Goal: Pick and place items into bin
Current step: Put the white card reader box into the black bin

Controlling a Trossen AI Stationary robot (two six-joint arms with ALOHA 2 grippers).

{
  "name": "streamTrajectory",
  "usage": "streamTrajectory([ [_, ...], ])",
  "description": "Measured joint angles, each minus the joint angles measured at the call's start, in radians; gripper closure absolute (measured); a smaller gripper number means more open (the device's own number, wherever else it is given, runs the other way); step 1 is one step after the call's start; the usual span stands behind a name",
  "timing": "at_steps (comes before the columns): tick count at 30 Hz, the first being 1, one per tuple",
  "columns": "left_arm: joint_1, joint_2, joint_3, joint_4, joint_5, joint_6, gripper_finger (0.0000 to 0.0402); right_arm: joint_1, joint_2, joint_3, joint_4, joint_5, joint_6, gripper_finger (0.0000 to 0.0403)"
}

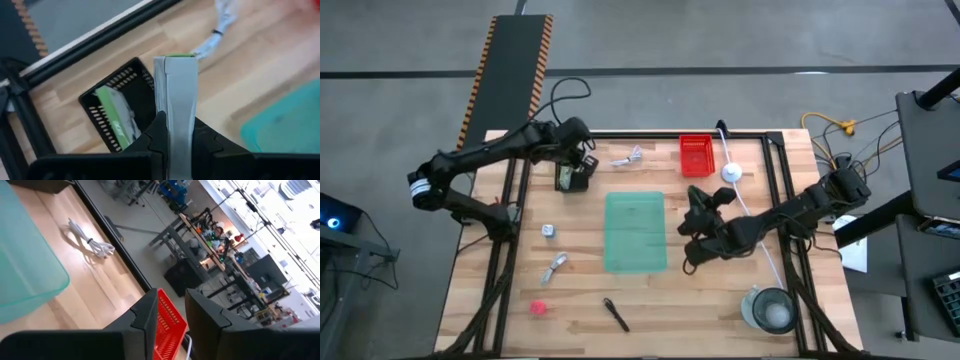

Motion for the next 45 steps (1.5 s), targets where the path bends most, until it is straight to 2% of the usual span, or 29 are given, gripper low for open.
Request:
streamTrajectory([
  [6, 0.049, 0.014, 0.000, -0.023, 0.023, -0.043, 0.0378, -0.002, 0.000, -0.001, 0.000, -0.002, 0.001, 0.0321],
  [10, 0.081, 0.028, 0.000, -0.049, 0.073, -0.089, 0.0378, -0.004, 0.000, -0.001, 0.000, -0.003, -0.012, 0.0325],
  [20, 0.123, 0.121, -0.001, -0.071, 0.109, -0.112, 0.0378, -0.003, 0.001, -0.001, 0.000, -0.003, -0.043, 0.0324],
  [27, 0.166, 0.204, -0.001, -0.069, 0.171, -0.089, 0.0377, -0.003, 0.001, -0.001, 0.000, -0.003, -0.050, 0.0330],
  [32, 0.178, 0.249, -0.001, -0.068, 0.180, -0.070, 0.0356, -0.003, 0.001, -0.001, 0.000, -0.003, -0.050, 0.0328],
  [45, 0.179, 0.258, -0.001, -0.056, 0.176, 0.047, 0.0339, -0.003, 0.001, -0.001, 0.001, -0.003, -0.047, 0.0326],
])
